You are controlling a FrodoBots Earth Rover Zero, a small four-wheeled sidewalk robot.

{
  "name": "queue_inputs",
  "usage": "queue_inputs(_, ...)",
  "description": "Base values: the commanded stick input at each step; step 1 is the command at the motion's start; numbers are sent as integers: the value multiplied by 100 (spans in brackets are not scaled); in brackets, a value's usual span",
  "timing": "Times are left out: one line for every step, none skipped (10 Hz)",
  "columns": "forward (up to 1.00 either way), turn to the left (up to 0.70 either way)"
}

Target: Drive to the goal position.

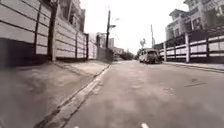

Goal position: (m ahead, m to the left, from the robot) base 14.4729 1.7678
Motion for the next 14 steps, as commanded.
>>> queue_inputs(70,-15)
queue_inputs(70,0)
queue_inputs(70,0)
queue_inputs(70,0)
queue_inputs(70,0)
queue_inputs(70,0)
queue_inputs(70,0)
queue_inputs(70,0)
queue_inputs(70,0)
queue_inputs(70,0)
queue_inputs(70,0)
queue_inputs(70,0)
queue_inputs(70,0)
queue_inputs(70,0)
